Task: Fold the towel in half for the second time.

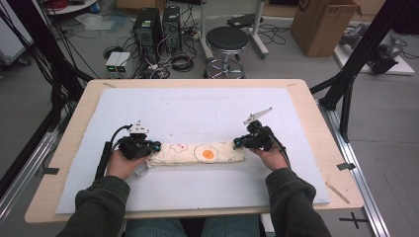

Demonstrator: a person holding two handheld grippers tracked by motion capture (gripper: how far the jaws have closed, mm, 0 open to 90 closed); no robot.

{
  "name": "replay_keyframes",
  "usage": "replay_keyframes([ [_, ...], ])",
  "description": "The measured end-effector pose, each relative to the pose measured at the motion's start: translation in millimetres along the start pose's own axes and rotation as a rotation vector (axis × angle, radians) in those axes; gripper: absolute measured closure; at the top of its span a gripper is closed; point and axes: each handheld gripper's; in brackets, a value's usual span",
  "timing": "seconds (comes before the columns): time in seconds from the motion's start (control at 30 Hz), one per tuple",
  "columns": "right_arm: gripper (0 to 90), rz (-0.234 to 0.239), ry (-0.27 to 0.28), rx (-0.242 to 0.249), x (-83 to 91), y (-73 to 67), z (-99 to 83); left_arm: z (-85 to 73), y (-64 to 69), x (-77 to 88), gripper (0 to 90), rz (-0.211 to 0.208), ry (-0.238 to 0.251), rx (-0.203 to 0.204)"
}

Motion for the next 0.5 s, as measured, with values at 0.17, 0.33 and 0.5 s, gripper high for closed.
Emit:
replay_keyframes([
  [0.17, 85.9, -0.016, -0.005, 0.009, 2.7, 3.2, 7.2, 7.7, -2.4, -0.6, 84.5, 0.018, 0.023, 0.004],
  [0.33, 85.9, -0.034, 0.003, 0.003, 6.9, 10.3, 13.8, 13.0, -7.8, -6.0, 84.5, 0.033, 0.027, 0.018],
  [0.5, 85.9, -0.062, -0.003, -0.002, 8.2, 19.0, 20.9, 24.8, -12.0, -9.6, 84.5, 0.054, 0.048, 0.018],
])
Point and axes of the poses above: each handheld gripper's, and its own axes: x roughly backward along the jaws, z roughly out of its top, y roughly to its right, and after that the axes turned 3 degrees about -y, right-handed
